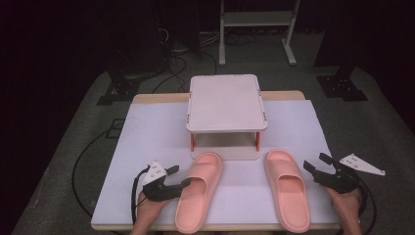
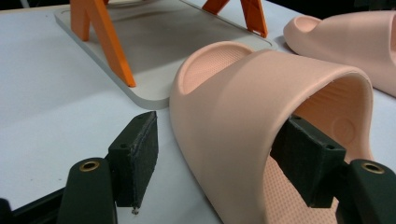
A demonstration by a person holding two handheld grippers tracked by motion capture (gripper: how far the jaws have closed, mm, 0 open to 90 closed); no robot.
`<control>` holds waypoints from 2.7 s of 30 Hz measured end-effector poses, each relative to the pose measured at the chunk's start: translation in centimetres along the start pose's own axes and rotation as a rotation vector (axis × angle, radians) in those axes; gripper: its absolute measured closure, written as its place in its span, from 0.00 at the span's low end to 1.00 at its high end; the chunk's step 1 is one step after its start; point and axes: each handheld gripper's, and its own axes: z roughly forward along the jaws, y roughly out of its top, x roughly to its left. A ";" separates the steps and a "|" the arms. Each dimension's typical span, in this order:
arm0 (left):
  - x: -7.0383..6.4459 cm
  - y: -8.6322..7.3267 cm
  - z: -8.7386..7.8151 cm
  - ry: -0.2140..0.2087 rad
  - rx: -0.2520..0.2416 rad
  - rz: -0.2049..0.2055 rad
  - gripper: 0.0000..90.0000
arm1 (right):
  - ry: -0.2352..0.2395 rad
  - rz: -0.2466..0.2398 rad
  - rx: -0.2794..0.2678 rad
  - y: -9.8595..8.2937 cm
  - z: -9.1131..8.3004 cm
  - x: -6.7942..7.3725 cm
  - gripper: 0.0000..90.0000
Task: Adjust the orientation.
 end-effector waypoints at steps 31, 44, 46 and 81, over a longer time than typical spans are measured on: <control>-1.6 -0.3 1.4 0.033 0.105 0.071 0.67 | 0.076 0.002 -0.038 0.3 -1.7 1.1 0.23; -1.3 -0.3 0.8 0.053 0.084 0.058 0.78 | 0.124 -0.027 -0.044 -0.1 -2.6 2.7 0.22; -1.3 -0.3 0.7 0.058 0.081 0.057 0.80 | 0.132 -0.036 -0.045 -0.2 -2.6 2.9 0.22; -0.8 0.0 -1.2 0.065 0.010 0.032 0.86 | 0.093 -0.113 0.115 -2.3 -0.3 4.3 0.47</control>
